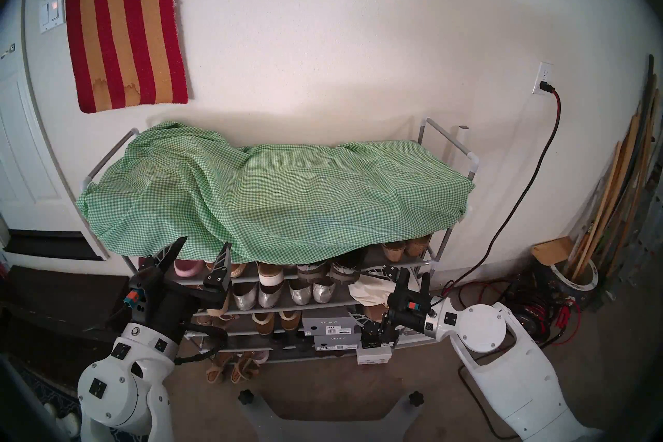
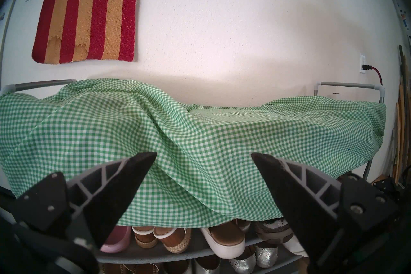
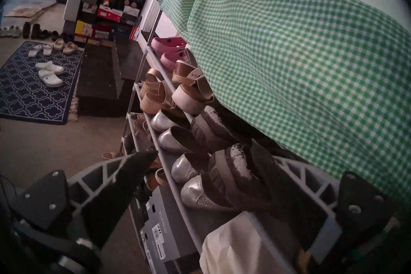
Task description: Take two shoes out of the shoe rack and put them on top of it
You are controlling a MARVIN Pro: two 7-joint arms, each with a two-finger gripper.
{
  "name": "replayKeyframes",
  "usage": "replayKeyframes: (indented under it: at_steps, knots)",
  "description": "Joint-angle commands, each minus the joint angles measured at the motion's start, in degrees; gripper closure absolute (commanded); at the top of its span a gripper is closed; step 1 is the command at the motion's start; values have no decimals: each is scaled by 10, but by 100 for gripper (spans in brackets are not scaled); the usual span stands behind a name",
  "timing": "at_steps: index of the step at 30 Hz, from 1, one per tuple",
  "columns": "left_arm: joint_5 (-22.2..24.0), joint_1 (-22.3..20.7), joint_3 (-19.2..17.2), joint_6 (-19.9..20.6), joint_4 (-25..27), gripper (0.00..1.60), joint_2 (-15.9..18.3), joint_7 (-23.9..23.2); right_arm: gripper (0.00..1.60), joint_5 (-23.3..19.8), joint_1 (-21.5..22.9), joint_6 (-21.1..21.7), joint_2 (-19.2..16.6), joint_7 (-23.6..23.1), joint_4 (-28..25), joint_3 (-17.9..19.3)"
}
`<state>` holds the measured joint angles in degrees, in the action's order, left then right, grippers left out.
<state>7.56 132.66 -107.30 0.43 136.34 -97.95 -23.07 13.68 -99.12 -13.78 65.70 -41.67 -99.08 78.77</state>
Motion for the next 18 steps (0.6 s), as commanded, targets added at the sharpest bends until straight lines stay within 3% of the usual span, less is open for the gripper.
replayKeyframes:
  at_steps: [1,18]
  knots:
    - [1,-1,1,-1,0,0,0,-1,0,4,15,-3,4,1,9,-4]
    - [1,-1,1,-1,0,0,0,-1,0,26,50,-13,29,19,52,-18]
